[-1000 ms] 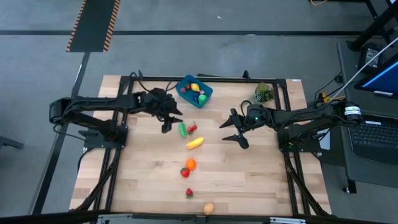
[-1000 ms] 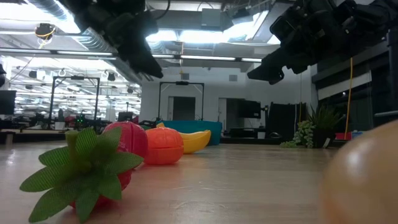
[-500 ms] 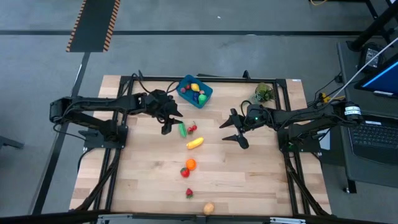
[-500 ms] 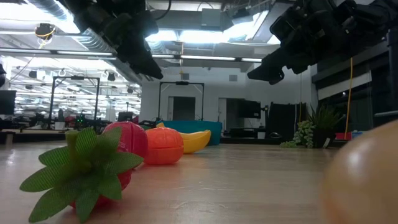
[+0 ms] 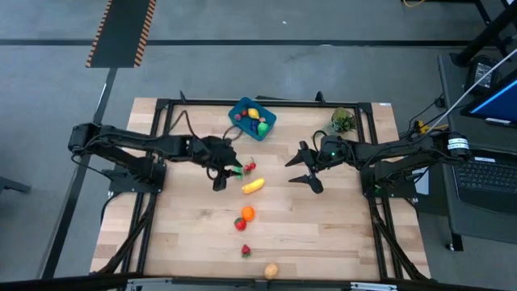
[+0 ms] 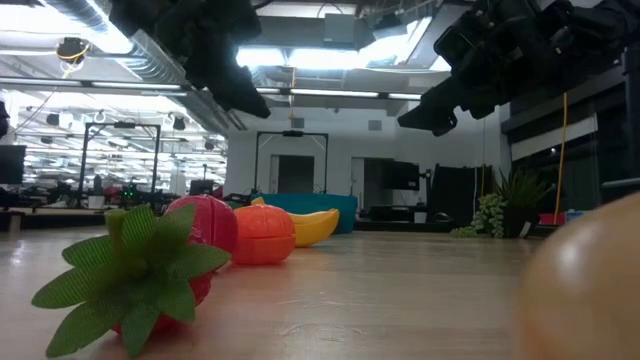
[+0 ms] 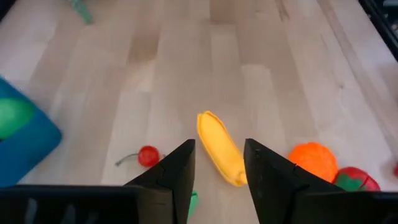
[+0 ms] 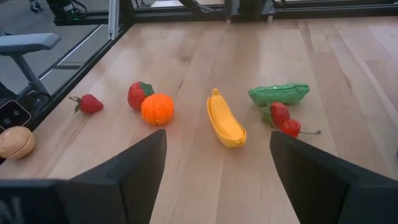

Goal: Pick and placing Produce into tupperware
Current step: Put the yellow banana into the blue bin

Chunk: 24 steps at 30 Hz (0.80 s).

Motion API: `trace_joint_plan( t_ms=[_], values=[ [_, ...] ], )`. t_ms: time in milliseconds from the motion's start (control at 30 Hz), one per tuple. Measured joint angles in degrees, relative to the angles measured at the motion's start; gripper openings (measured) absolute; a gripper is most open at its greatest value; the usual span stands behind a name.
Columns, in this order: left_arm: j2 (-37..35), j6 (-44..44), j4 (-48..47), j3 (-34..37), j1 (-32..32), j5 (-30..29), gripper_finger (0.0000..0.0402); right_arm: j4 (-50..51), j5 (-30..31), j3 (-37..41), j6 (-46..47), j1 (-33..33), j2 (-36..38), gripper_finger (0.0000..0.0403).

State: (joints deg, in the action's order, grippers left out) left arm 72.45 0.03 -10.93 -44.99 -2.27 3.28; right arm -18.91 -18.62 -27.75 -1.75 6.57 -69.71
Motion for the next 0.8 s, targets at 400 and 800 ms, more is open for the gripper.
trace_joint_plan(
  t_ms=[400,800],
  values=[
    [10.6,-6.5,-4.6,-8.4,4.0,-2.4,0.0127,0.0,0.0,0.0,0.0,0.0,0.0,0.0288],
    [25.5,-7.2,-17.8,-21.5,5.8,-2.6,0.0127,1.1,0.0,0.0,0.1,0.0,0.0,0.0288]
  ],
)
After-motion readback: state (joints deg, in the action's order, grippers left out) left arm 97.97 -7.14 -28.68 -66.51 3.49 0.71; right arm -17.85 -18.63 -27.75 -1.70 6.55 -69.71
